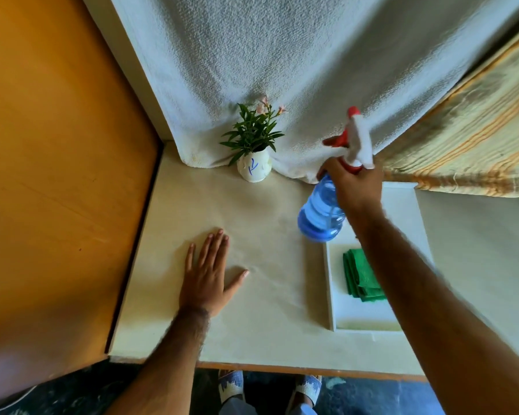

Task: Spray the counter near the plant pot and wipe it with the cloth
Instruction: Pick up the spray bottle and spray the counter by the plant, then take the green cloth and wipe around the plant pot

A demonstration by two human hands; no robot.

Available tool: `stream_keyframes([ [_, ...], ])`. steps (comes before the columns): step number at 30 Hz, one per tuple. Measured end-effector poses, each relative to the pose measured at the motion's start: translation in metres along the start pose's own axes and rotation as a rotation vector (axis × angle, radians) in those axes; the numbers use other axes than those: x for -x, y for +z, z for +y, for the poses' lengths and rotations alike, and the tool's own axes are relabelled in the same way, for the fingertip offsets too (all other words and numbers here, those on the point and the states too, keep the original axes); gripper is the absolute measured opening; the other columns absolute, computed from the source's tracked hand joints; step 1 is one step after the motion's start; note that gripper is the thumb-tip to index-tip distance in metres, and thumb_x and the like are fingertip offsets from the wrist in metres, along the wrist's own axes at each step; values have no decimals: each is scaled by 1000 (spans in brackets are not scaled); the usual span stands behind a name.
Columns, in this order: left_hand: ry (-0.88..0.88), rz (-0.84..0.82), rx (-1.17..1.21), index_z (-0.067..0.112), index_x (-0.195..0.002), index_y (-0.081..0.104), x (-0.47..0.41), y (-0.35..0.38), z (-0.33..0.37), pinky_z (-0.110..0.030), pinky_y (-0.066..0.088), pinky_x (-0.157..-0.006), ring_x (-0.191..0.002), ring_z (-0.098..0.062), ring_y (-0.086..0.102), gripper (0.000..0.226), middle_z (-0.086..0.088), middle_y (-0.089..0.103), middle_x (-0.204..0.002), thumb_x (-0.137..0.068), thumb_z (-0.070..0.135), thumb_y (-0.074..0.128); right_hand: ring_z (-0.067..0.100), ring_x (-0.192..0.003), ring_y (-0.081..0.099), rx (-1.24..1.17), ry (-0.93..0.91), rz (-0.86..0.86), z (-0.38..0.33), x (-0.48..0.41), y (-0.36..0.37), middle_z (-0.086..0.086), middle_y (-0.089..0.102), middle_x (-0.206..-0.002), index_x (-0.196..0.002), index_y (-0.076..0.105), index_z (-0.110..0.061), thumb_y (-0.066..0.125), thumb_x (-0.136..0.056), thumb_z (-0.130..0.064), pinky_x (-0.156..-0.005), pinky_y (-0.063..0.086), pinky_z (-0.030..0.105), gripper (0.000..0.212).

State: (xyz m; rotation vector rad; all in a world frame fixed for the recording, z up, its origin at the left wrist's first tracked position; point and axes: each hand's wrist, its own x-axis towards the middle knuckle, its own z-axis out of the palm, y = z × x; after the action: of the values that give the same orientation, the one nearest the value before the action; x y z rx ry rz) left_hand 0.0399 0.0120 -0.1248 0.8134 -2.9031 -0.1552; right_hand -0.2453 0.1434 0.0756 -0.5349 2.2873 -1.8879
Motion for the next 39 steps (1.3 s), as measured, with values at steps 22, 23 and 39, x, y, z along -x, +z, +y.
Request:
stream_keyframes([
  [22,9,-50,12,17,-167,19,-2,-4,0,-56,16,-131,-161,-21,25,97,-2,21,-177,-95,82,27,13,-85,74,47,-1,-16,88,-28,-70,-9,78,-94,-115,73,-26,90,-78,-42,-84,63,29,43],
  [23,7,-51,12,17,-167,20,-3,-5,1,-56,17,-131,-161,-21,25,97,-3,21,-177,-95,82,27,13,-90,75,89,41,-20,88,-23,-73,-5,79,-98,-116,72,-22,91,-72,-54,-88,63,32,58],
  [39,2,-45,16,16,-166,25,-2,-11,5,-58,22,-130,-161,-21,23,95,-4,21,-176,-95,79,33,38,-145,44,1001,-408,-621,157,112,-174,16,42,-159,-153,42,-5,93,-73,-16,-111,46,61,95],
])
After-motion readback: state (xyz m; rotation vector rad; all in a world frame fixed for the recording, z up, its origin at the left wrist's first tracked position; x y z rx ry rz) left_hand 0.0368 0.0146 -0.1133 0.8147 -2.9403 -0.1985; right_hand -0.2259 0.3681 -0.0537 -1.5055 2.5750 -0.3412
